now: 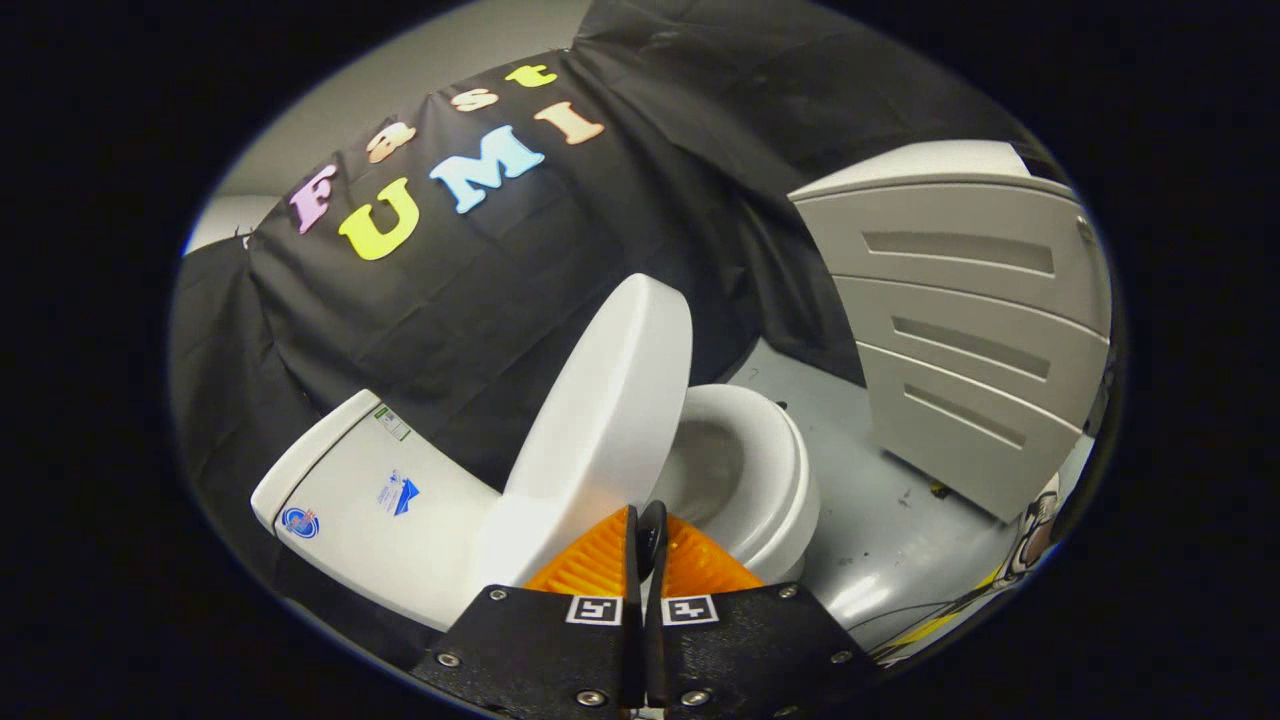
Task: Open the toilet lid.
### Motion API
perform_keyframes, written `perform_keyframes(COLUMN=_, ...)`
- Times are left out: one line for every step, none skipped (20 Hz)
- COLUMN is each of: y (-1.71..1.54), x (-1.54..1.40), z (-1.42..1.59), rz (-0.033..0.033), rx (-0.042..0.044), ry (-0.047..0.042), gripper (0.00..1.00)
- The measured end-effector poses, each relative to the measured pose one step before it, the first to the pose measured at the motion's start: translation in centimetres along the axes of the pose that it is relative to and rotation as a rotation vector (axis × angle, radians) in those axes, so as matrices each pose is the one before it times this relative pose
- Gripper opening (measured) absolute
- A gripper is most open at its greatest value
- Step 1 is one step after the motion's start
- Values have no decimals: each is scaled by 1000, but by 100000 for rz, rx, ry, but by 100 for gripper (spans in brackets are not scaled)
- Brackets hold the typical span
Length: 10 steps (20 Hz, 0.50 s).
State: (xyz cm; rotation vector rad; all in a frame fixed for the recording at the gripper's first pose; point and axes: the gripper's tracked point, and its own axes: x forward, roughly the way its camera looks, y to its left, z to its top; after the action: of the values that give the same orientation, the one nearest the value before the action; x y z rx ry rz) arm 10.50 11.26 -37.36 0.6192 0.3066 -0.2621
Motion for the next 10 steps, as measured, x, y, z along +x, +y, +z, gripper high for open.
perform_keyframes(y=333, x=-221, z=191, rz=75, rx=-2719, ry=-288, gripper=0)
perform_keyframes(y=294, x=-160, z=268, rz=107, rx=-1680, ry=-345, gripper=0)
perform_keyframes(y=307, x=-137, z=177, rz=-8, rx=-1222, ry=833, gripper=0)
perform_keyframes(y=545, x=-283, z=221, rz=553, rx=-2015, ry=-23, gripper=0)
perform_keyframes(y=736, x=-220, z=326, rz=1104, rx=-3662, ry=-206, gripper=0)
perform_keyframes(y=523, x=-277, z=512, rz=730, rx=-3989, ry=-1005, gripper=0)
perform_keyframes(y=387, x=-115, z=233, rz=-292, rx=-3665, ry=366, gripper=0)
perform_keyframes(y=55, x=-69, z=116, rz=-885, rx=-2623, ry=409, gripper=0)
perform_keyframes(y=140, x=-140, z=192, rz=-592, rx=-1455, ry=794, gripper=0)
perform_keyframes(y=231, x=-84, z=292, rz=62, rx=0, ry=240, gripper=0)
